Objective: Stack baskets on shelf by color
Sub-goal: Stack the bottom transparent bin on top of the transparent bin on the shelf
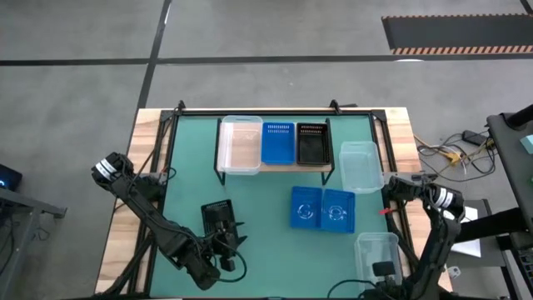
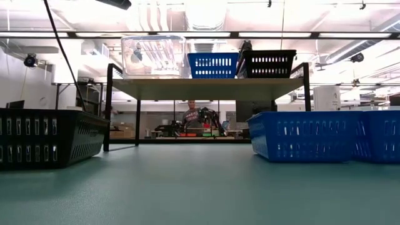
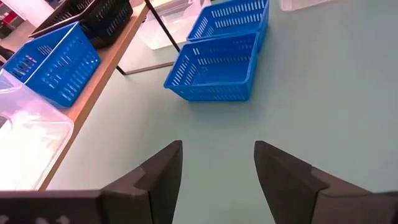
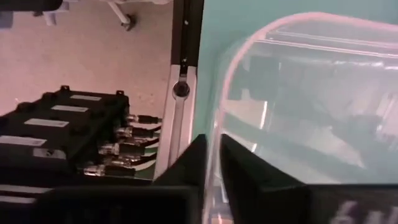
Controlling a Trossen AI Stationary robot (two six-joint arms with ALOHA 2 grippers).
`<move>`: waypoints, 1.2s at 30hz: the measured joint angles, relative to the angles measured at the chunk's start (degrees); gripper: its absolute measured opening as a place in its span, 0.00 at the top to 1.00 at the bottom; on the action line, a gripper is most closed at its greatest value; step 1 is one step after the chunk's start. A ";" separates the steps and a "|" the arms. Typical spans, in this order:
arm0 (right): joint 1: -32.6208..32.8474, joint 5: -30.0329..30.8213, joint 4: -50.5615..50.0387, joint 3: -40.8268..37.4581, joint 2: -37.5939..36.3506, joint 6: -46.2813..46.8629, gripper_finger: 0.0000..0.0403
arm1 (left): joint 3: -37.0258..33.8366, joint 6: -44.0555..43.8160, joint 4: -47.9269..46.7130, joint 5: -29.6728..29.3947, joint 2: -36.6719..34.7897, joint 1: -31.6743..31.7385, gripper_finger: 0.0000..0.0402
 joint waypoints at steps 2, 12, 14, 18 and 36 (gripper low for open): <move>-0.14 0.04 -0.15 0.10 -0.75 -0.49 0.96 | 0.00 0.00 0.05 0.00 0.00 0.00 0.54; -1.16 5.62 -8.83 5.57 -6.35 1.30 0.98 | 3.21 0.71 0.16 -0.50 -0.02 0.00 0.54; -1.13 8.15 -12.67 7.74 -7.38 1.32 0.98 | 4.50 2.66 0.01 -0.50 -0.02 -0.02 0.54; -1.09 15.02 -20.63 12.53 -9.18 2.37 0.98 | 5.92 7.91 1.64 -0.54 -0.02 -0.07 0.54; -2.06 38.21 -28.62 23.50 -18.44 -9.65 0.98 | -1.10 25.63 25.50 18.18 -0.07 -0.11 0.54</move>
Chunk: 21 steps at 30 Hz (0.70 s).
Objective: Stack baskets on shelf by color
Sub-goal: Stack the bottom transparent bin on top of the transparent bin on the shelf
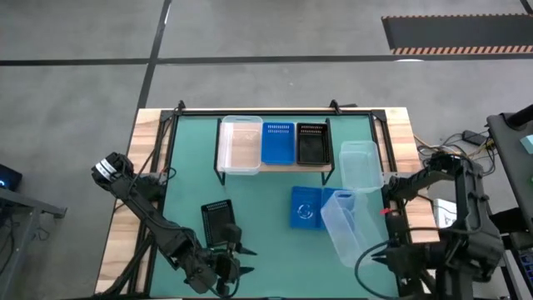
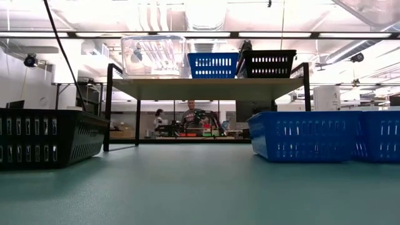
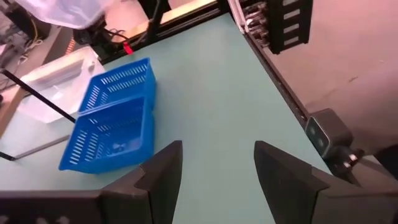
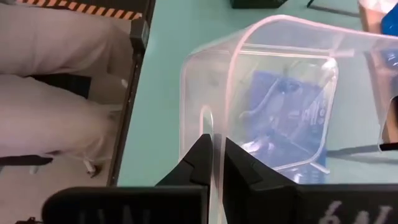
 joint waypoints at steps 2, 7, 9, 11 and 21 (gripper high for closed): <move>-0.69 0.01 0.02 0.23 -0.52 -1.57 0.98 | -0.14 -0.17 0.01 0.11 0.00 0.02 0.54; -2.86 1.37 0.34 0.30 -1.29 -6.76 0.98 | -0.19 0.34 0.03 0.11 0.00 0.07 0.54; -4.08 2.35 0.95 0.33 -1.53 -9.39 0.98 | -0.19 1.70 0.02 0.09 -0.01 0.07 0.54; -5.68 3.06 1.49 0.33 -1.70 -12.20 0.98 | -0.19 3.67 0.01 0.09 -0.07 0.09 0.54; -16.19 5.55 6.77 0.33 -2.30 -22.48 0.98 | -0.73 12.09 -0.21 -1.86 -2.97 0.44 0.54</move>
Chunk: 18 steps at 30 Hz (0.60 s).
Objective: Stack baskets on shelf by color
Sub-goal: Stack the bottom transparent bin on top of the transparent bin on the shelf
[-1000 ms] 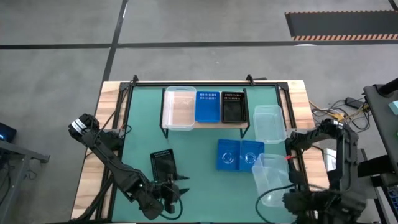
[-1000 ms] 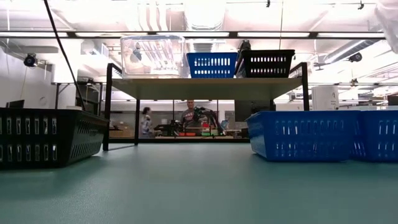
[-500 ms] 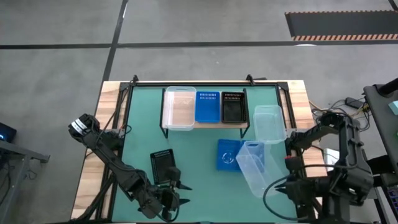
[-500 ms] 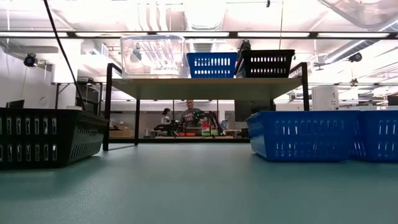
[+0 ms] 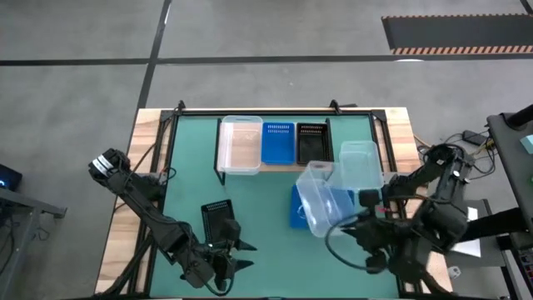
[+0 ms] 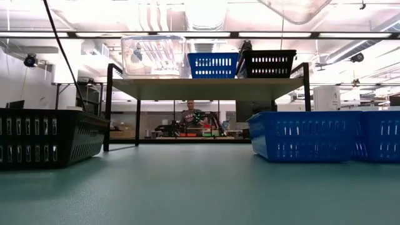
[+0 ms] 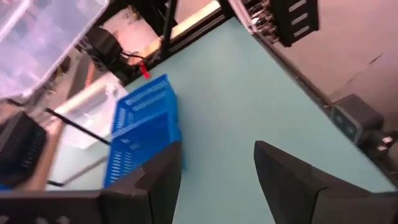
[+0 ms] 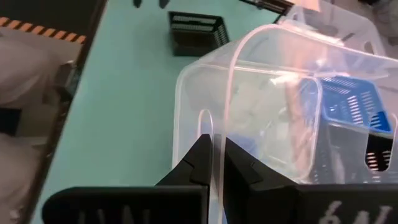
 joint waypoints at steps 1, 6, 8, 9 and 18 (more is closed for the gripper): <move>-1.08 -0.01 0.24 0.00 0.00 -0.93 0.98 | -0.48 0.87 -0.01 -0.50 -0.69 0.00 0.54; -5.73 -0.03 1.86 0.61 0.17 -5.80 0.98 | -5.18 1.47 -0.13 -3.45 -5.11 0.02 0.54; -7.48 -0.03 2.81 1.78 0.36 -7.71 0.98 | -7.43 1.52 1.12 -5.60 -7.13 0.02 0.54; -8.31 -0.01 3.34 2.37 0.48 -8.95 0.98 | -8.60 1.62 1.65 -6.73 -8.37 0.02 0.54; -16.25 0.01 9.17 6.93 0.59 -18.47 0.98 | -14.75 10.25 6.35 -9.86 -19.75 0.04 0.54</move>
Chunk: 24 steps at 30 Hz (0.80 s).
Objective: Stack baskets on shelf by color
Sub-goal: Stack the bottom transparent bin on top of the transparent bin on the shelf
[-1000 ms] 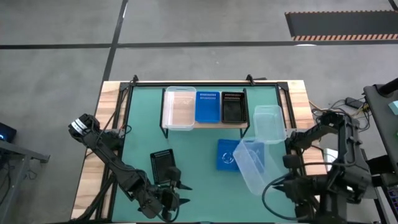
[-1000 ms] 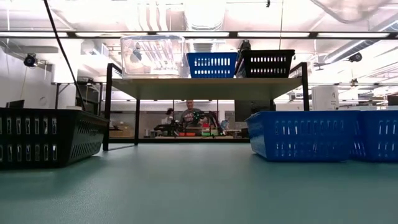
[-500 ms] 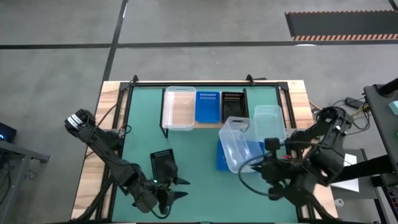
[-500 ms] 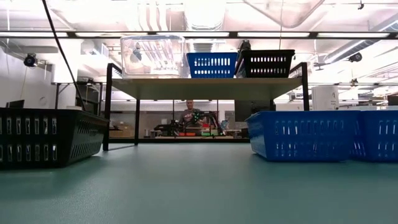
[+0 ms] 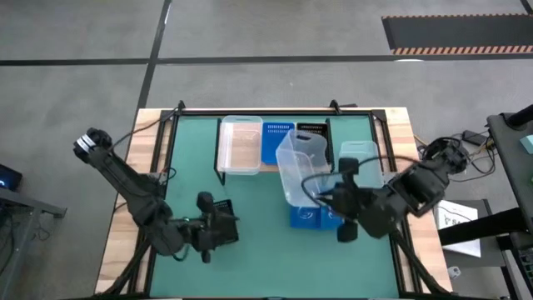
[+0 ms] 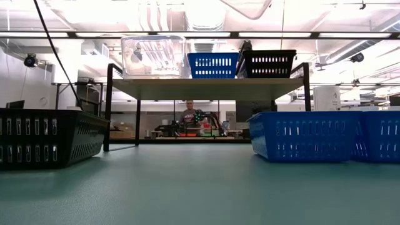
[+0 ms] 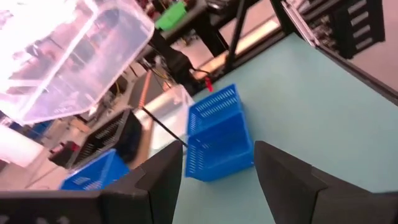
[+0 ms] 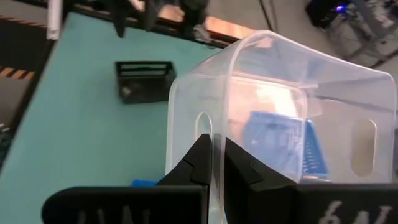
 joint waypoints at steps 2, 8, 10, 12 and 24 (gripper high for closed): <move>-2.33 0.00 0.49 0.56 0.00 -1.94 0.98 | -1.18 1.33 0.22 -0.86 -2.76 -0.02 0.54; -9.71 -0.12 8.48 0.88 0.07 -9.51 0.98 | -4.30 -0.31 0.12 -4.15 -10.00 0.00 0.54; -11.93 -0.22 12.55 0.56 0.28 -12.36 0.98 | -5.42 -1.77 -0.21 -4.58 -12.20 -0.04 0.54; -14.28 -0.54 17.30 0.56 0.97 -15.24 0.98 | -6.04 -3.55 -0.32 -4.71 -14.19 -0.04 0.54; -25.12 -8.15 36.74 0.54 10.26 -29.70 0.98 | -12.82 -9.36 -0.20 -5.13 -21.89 -0.07 0.54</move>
